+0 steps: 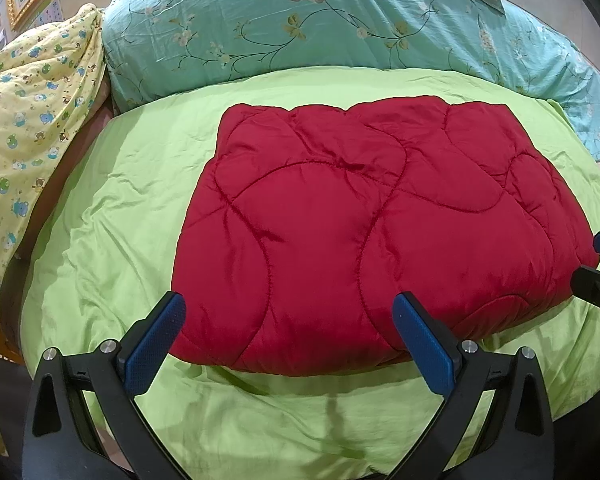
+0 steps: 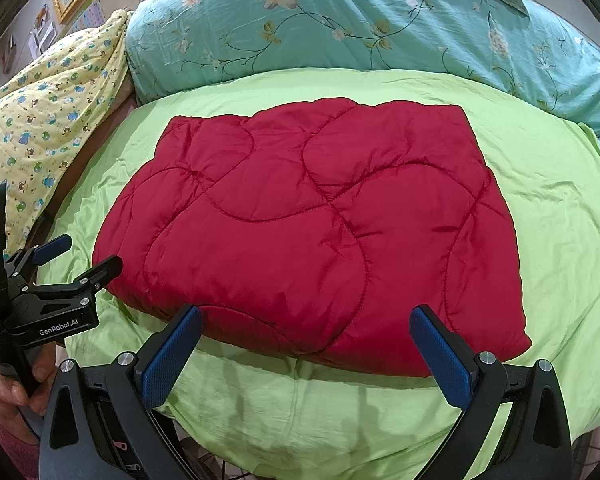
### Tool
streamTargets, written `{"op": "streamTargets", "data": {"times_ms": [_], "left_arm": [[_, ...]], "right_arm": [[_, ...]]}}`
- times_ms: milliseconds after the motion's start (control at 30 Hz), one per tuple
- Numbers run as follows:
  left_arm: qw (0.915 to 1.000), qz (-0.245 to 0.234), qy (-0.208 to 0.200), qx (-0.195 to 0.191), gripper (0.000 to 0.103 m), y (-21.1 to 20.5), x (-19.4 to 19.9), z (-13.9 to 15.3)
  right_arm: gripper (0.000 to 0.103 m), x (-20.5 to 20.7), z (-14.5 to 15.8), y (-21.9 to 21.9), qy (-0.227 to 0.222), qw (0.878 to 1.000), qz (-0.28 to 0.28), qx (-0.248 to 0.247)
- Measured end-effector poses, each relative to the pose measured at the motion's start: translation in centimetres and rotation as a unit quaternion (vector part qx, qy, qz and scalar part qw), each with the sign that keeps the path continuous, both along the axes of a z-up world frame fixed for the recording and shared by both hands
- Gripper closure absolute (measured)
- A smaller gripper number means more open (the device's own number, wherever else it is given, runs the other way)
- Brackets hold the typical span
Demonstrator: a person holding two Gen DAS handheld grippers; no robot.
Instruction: Fold large clothes
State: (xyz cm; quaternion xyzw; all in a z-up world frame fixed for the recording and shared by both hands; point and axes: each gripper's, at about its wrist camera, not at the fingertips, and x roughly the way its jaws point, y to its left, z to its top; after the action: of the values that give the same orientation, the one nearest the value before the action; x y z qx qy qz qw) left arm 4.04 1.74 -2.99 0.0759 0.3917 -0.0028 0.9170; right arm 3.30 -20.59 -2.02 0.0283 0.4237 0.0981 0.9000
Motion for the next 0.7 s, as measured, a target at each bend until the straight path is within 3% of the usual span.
{"op": "streamTargets", "data": {"times_ms": [700], "left_arm": [[1.0,0.001,0.003,-0.004,0.0,0.19,0.32,-0.35]], "right_arm": [[0.0,0.39,-0.49,-0.32,0.006,1.0,-0.005,0.003]]}}
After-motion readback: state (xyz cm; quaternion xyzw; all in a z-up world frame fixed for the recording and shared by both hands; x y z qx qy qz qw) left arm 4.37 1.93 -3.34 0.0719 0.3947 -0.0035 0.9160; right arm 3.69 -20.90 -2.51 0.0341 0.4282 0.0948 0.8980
